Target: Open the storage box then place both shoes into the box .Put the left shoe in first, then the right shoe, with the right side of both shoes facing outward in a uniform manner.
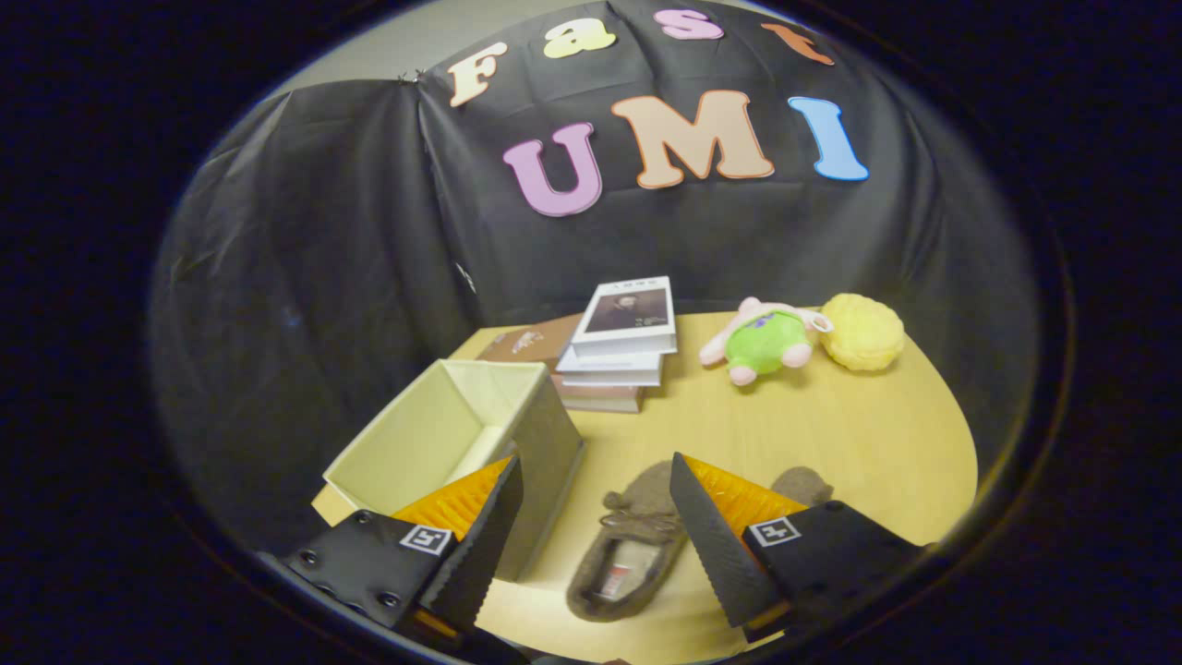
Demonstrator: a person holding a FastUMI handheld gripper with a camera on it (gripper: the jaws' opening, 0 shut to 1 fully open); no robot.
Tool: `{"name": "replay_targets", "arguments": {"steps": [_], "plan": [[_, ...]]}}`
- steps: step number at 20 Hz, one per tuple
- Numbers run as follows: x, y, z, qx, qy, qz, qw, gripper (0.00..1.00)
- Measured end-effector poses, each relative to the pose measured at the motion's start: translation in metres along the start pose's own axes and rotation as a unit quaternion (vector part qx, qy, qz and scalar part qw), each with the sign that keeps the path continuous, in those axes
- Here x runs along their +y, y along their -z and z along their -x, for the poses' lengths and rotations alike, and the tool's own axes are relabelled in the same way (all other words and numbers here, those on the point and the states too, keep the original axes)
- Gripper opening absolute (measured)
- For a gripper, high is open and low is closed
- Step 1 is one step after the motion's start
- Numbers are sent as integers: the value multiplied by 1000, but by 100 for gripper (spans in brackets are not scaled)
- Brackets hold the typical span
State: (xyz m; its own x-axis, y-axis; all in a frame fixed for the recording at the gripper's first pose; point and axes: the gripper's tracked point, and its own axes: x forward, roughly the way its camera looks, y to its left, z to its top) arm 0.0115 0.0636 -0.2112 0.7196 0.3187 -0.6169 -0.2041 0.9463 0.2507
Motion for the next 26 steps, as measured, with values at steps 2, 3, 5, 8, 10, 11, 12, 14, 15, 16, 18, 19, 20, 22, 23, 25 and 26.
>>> {"name": "replay_targets", "arguments": {"steps": [2,3,5,8,10,11,12,14,15,16,18,19,20,22,23,25,26], "plan": [[-14,19,-4,24,6,-2,1000,100],[-19,29,-7,34,6,-4,999,100],[-32,53,-17,57,12,-1,998,100],[-47,85,-26,93,19,-9,995,100],[-53,104,-32,116,21,-14,993,100],[-54,110,-35,125,21,-17,992,100],[-56,115,-36,133,21,-21,991,100],[-56,124,-43,147,19,-31,988,99],[-55,127,-45,154,16,-35,987,99],[-55,132,-49,161,17,-38,986,91],[-54,141,-52,183,20,-39,982,76],[-54,145,-54,191,19,-39,981,68],[-50,146,-57,194,17,-48,980,61],[-44,147,-58,201,12,-61,978,45],[-44,148,-59,204,17,-63,977,38],[-50,147,-58,205,36,-77,975,23],[-50,147,-61,208,40,-95,973,15]]}}
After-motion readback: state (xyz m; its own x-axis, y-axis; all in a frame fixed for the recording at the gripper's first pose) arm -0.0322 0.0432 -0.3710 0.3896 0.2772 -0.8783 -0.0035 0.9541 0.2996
